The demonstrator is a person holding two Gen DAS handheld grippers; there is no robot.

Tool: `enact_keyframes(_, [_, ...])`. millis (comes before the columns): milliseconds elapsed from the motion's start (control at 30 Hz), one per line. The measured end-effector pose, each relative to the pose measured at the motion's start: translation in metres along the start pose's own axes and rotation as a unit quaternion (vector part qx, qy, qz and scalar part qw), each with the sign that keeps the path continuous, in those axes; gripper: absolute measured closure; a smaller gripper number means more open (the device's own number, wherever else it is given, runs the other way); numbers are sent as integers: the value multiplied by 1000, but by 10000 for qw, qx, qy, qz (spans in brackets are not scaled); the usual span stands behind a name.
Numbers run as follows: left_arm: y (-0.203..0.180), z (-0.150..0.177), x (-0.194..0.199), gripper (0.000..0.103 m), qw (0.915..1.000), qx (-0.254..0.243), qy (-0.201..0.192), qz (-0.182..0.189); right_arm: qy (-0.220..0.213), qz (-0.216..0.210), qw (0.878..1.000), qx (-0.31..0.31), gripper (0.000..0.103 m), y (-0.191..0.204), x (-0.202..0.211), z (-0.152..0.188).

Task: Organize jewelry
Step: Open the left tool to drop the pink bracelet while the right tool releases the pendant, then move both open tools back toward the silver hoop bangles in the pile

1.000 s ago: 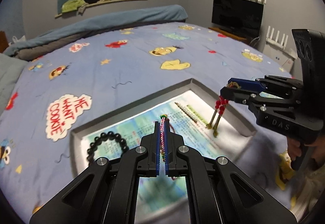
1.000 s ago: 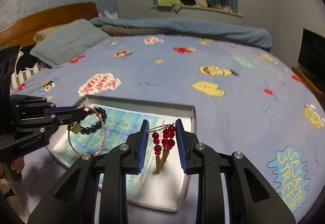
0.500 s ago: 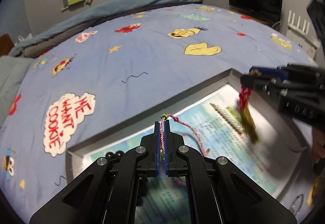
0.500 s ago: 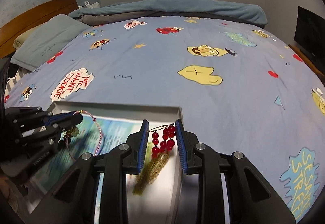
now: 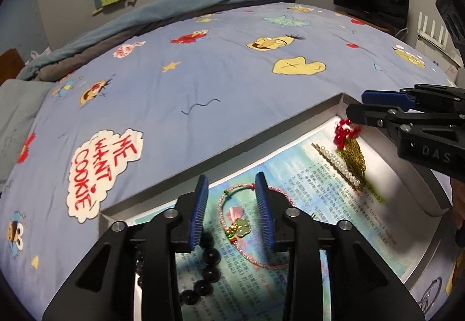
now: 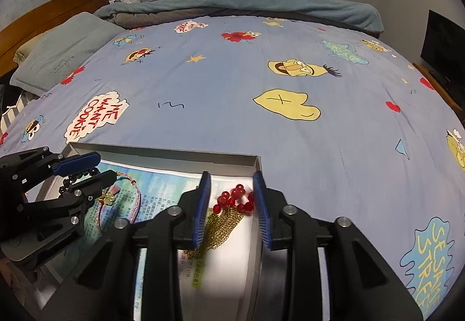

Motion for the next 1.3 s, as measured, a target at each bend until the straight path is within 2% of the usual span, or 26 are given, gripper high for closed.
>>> enact_keyframes(167, [4,2,9,57,9999,147,-52,42,-104,36,9998,138,58,8,8,1])
enact_keyframes(233, [4,5,13,50,9998,164,-69,5,-115,32,9998,176,45,12,12,3])
enact_keyframes(267, [4,5,14,44,9998,165,-82,-22,-124,31,9998,182,41,13,13,3])
enact_keyframes(300, [3,6,17,42,9998,176,-109,-38,-158,44,9997,198,37,15,16,4])
enact_keyframes(533, [7,15,41,25,9989,384,-246,-102,-243,80,9995,204,22,19,34,9])
enact_keyframes(633, [12,21,50,24,9985,455,-262,-135,-320,54,9993,185,18,19,46,12])
enact_keyframes(733, [18,26,62,15,9976,554,-318,-273,-371,49,9991,183,13,20,58,15])
enact_keyframes(800, [22,30,73,12,9968,598,-419,-316,-420,68,9989,174,5,20,67,18])
enact_keyframes(1067, [24,45,113,8,9944,518,-702,-598,-550,132,9983,167,6,23,96,36])
enact_keyframes(1300, [24,61,144,7,9931,597,-841,-563,-589,64,9981,146,6,27,119,54])
Point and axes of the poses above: each gripper's, at about its wrist camera, not at the fingertips, and x roughly against the way its jaws point, y to its left, z to its underside, the point moved 3 cm from there along -x, roughly the way its jaws point, and after that the axes turned 3 degrees about -z, right-handed, at the moved point
